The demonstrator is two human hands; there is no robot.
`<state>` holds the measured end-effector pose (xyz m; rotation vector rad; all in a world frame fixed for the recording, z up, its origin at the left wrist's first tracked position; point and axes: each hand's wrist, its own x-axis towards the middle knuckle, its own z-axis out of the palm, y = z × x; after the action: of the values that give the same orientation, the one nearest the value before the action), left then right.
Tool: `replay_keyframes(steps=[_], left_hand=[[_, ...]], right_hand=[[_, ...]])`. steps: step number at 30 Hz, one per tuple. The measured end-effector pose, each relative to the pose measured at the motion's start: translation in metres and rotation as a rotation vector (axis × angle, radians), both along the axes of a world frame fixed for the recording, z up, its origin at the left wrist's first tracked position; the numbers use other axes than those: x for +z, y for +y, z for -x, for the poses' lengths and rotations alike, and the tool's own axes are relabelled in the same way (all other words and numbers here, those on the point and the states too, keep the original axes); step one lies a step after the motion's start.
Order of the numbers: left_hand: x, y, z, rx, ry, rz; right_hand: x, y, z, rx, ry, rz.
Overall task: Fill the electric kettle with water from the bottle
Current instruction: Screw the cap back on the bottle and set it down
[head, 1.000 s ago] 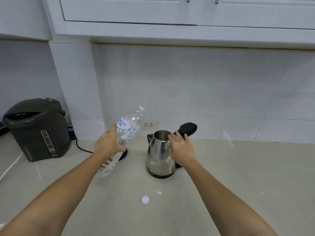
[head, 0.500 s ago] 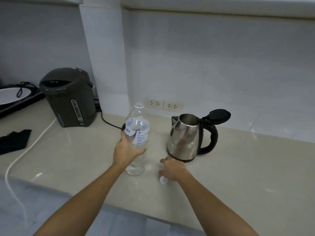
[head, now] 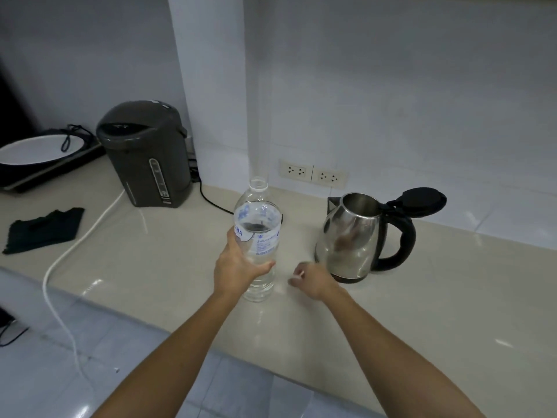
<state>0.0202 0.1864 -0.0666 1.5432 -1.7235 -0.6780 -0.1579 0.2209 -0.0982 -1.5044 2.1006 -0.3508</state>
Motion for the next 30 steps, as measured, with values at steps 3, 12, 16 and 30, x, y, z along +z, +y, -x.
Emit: replay_keyframes(steps=[3, 12, 16, 30], left_hand=[[0.000, -0.001, 0.000, -0.002, -0.009, 0.001], [-0.002, -0.002, -0.001, -0.006, -0.010, 0.002], [-0.002, -0.001, -0.002, -0.021, -0.014, 0.001], [-0.004, -0.003, -0.004, -0.038, -0.003, -0.016]], right_hand=[[0.053, -0.025, -0.002, -0.021, -0.131, 0.242], [0.196, -0.045, -0.027, 0.159, -0.813, 0.655], [0.210, -0.041, -0.035, 0.390, -0.489, 0.475], [0.255, -0.048, -0.047, 0.657, 0.221, 0.284]])
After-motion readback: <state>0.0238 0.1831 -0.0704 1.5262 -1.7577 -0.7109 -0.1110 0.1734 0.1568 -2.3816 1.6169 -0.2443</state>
